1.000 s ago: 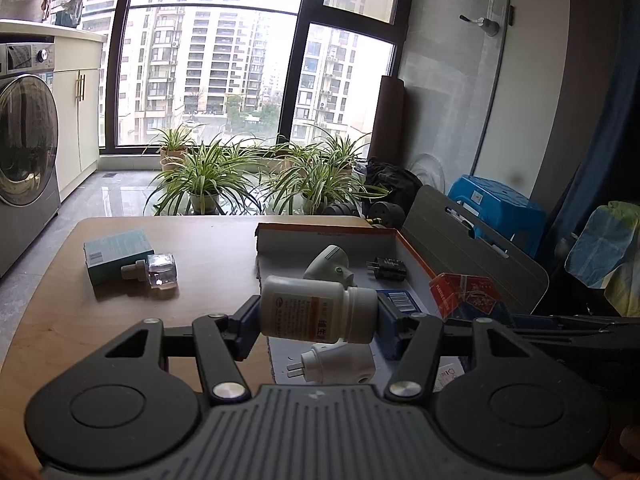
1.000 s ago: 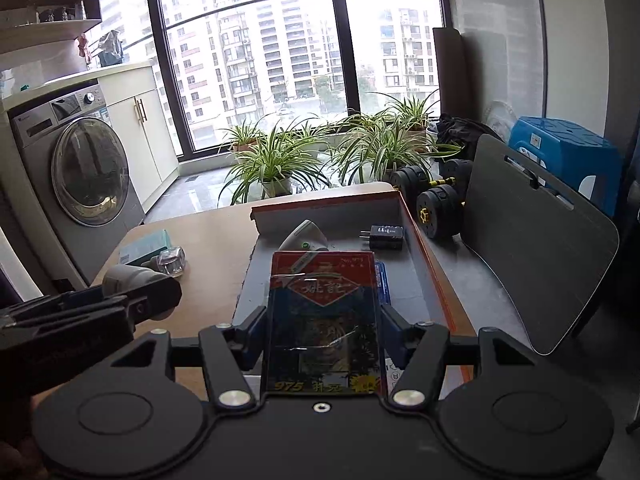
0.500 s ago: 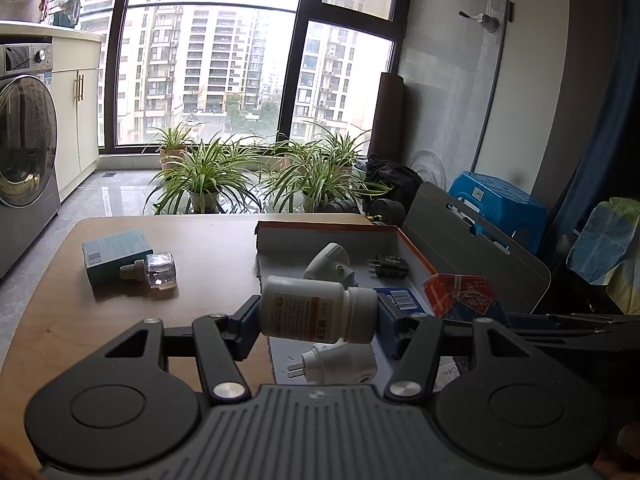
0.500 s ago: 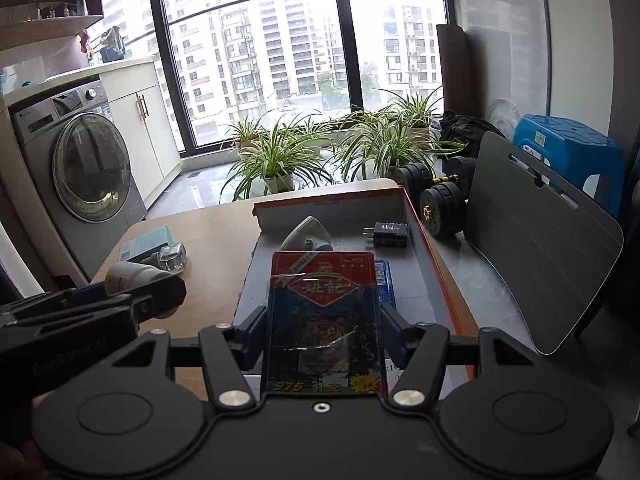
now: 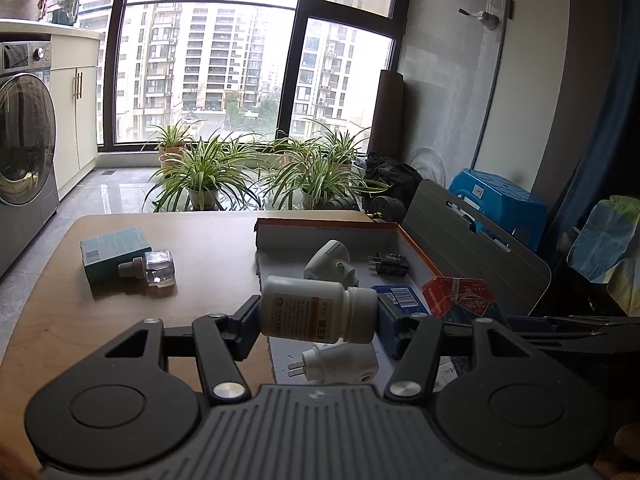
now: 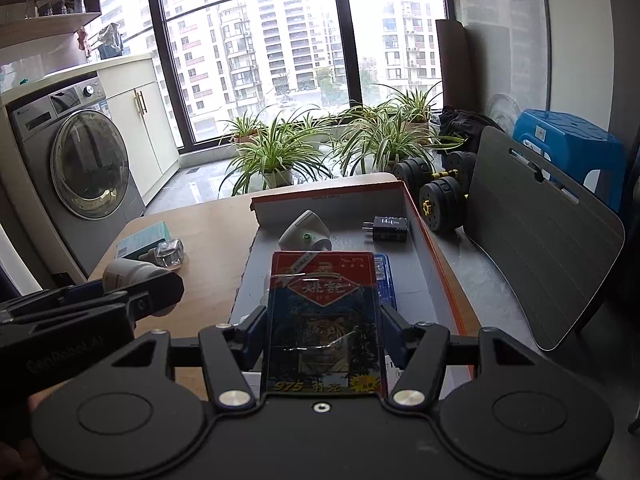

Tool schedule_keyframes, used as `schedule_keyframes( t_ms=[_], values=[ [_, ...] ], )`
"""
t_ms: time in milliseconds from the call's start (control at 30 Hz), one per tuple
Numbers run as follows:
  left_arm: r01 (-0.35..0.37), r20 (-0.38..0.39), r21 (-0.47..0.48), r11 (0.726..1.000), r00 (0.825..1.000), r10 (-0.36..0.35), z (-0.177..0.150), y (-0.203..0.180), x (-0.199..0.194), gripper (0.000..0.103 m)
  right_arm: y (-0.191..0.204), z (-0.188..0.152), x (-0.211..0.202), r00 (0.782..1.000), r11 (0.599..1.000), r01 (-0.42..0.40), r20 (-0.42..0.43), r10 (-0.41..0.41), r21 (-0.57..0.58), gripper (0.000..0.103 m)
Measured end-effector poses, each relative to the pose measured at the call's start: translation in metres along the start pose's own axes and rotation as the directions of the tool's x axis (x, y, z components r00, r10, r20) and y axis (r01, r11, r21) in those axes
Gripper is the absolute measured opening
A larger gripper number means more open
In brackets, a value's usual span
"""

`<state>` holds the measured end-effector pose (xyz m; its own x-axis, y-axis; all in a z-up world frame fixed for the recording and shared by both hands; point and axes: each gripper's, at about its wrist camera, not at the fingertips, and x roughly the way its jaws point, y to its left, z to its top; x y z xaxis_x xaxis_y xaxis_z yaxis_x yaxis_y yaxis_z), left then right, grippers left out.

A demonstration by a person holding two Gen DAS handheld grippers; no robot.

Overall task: Organize rigid objects
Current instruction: 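Lower pill bottle with left tool while right tool lowers card pack into tray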

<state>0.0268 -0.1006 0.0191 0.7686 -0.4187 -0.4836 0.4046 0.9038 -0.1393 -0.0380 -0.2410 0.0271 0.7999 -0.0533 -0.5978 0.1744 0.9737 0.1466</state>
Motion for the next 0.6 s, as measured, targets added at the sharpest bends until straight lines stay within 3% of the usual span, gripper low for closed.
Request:
schedule_keyframes(
  t_ms=[600],
  values=[
    [-0.001,-0.015,-0.004,1.000,1.000,0.001,-0.0036,0.0032,0.0064,0.059,0.0016,-0.0031,0.0092,1.000,1.000,-0.004,-0.029,0.004,0.008,0.071]
  ],
)
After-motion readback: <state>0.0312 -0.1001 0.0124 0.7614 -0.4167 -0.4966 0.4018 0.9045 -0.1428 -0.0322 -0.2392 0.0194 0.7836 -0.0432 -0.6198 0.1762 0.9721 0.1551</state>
